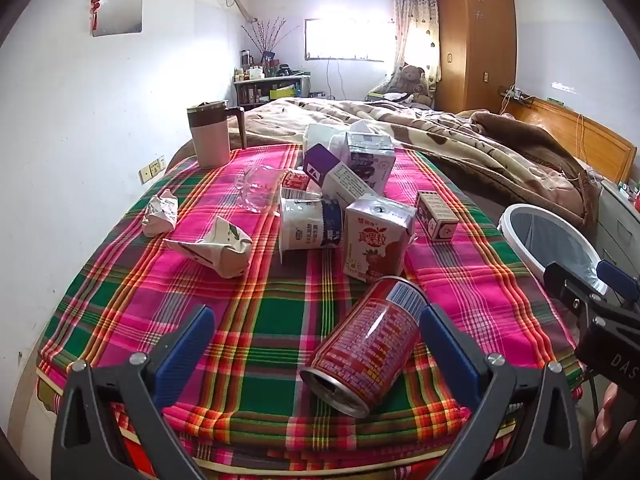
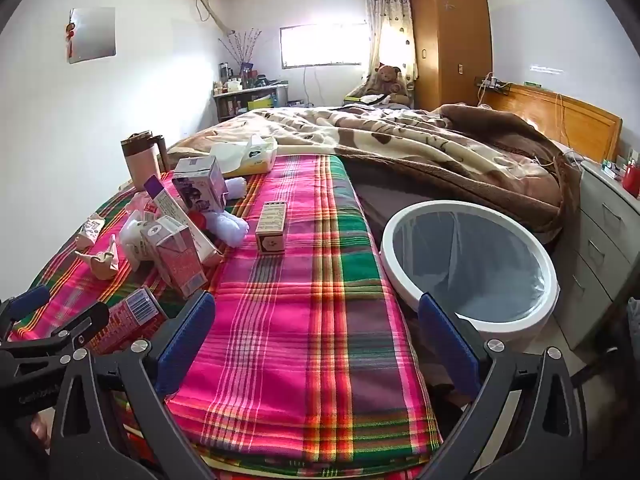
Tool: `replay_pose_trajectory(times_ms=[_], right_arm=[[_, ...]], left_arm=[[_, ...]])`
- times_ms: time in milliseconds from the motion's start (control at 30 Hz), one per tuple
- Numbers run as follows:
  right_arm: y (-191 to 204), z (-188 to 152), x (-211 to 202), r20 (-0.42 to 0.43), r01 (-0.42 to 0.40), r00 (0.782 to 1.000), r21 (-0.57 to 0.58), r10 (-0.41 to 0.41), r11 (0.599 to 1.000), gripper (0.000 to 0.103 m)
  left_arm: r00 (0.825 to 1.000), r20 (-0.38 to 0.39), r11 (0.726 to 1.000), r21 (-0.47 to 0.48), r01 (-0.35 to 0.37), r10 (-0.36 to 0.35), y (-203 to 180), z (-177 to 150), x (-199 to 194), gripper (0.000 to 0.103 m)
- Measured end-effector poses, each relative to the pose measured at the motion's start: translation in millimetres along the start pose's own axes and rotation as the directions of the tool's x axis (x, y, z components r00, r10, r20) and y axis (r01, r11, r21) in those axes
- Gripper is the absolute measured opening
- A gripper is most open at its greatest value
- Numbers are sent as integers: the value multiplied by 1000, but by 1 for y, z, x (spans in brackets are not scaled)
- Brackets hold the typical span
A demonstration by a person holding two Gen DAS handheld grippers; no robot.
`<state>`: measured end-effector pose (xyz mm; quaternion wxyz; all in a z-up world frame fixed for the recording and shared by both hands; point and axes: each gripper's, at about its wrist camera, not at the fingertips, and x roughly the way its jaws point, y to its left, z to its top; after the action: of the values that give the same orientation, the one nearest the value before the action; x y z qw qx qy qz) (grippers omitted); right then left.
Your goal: Collect trash
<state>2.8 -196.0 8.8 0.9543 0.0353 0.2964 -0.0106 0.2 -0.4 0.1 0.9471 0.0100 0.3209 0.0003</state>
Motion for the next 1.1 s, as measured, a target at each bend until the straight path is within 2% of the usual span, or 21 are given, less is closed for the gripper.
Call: replay_pose_trajectory(times_ms=[1100], right_arm=[[-2,0,-1,-3,31,1000,-3,-31,1000,103]], left_arm=[[1000,8,1000,-11,15,-15,1,0,-3,103]])
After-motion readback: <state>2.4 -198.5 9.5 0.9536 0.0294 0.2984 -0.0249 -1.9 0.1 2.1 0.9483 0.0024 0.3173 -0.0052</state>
